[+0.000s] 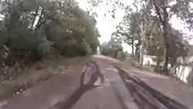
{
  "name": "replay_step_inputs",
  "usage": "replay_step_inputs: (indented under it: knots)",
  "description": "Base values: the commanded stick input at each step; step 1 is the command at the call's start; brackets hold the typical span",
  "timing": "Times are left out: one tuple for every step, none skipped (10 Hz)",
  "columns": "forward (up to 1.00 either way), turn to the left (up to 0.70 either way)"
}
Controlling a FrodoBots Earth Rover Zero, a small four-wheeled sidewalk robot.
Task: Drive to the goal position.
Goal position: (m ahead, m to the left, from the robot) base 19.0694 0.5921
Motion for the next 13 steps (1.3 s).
replay_step_inputs:
  knots:
    - [0.7, -0.01]
    - [0.7, -0.01]
    - [0.7, -0.01]
    - [0.7, -0.01]
    - [0.7, -0.01]
    - [0.7, -0.01]
    - [0.7, -0.01]
    - [0.7, -0.01]
    - [0.7, -0.01]
    - [0.7, -0.01]
    - [0.7, -0.01]
    - [0.7, -0.01]
    - [0.7, -0.01]
